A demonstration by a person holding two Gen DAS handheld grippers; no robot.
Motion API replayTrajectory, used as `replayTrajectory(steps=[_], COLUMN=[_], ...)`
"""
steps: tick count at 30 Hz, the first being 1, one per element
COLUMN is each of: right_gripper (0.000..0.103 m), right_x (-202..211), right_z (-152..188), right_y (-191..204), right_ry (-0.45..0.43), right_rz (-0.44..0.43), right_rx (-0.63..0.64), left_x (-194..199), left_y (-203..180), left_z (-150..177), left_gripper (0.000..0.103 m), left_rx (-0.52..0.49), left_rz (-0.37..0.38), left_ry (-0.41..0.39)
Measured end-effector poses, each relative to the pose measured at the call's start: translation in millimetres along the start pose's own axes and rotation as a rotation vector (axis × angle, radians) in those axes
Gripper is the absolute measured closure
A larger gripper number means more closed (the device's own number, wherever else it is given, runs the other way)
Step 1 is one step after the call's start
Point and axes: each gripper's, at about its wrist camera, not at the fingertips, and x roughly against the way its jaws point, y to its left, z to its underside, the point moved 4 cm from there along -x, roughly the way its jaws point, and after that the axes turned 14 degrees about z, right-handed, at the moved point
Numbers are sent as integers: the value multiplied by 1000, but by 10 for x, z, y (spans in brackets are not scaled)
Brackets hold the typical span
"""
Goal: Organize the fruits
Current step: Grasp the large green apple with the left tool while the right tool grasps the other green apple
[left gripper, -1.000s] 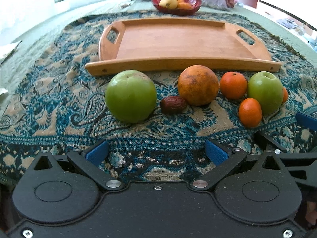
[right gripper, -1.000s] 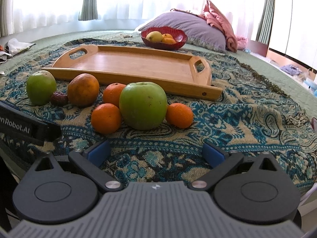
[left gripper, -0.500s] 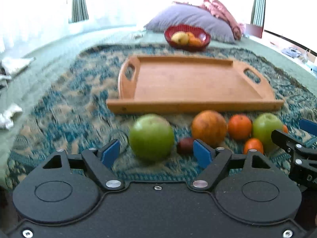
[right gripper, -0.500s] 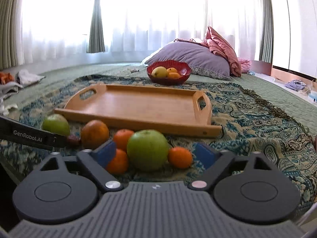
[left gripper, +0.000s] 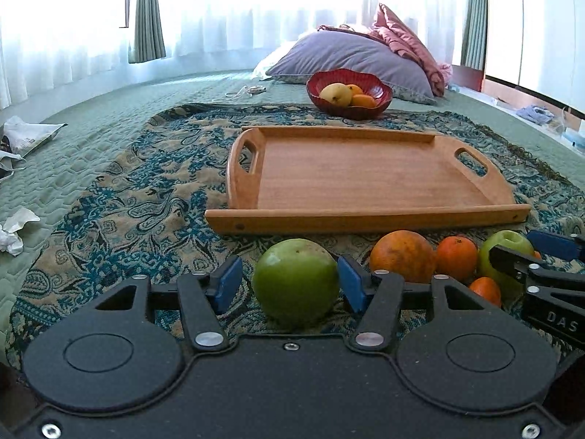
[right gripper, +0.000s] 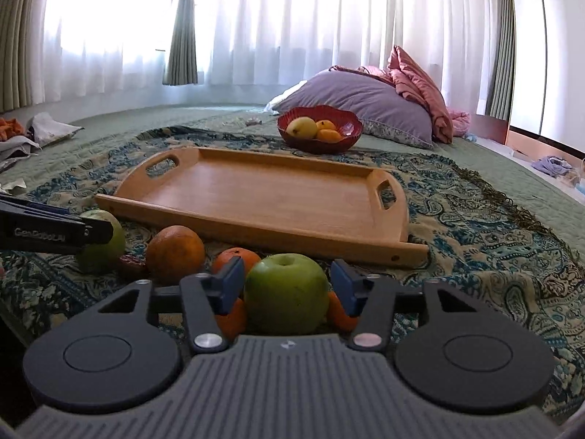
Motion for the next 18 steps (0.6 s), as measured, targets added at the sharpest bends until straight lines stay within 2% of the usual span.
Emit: replayTrajectory(steps=[6, 9, 14, 16, 18], right_gripper=[39, 37, 36, 36, 42], right_x=[-70, -121, -199, -209, -209], right_z=[-1, 21, 28, 34, 39], right_y=[51, 75, 47, 47, 39], right_ry=[4, 19, 35, 32, 30], right_rz=[10, 11, -7, -15, -23], right_rx=[21, 35, 19, 16, 11], left_x=[-98, -206, -263, -269, -256], left_y=[84, 141, 195, 197, 182], left_z=[51, 94, 119, 129, 117], left_gripper=[40, 42, 44, 49, 49], left_rx=[56, 96, 132, 140, 143], left_rz=[34, 42, 69, 84, 79], left_ry=[7, 32, 29, 26, 20])
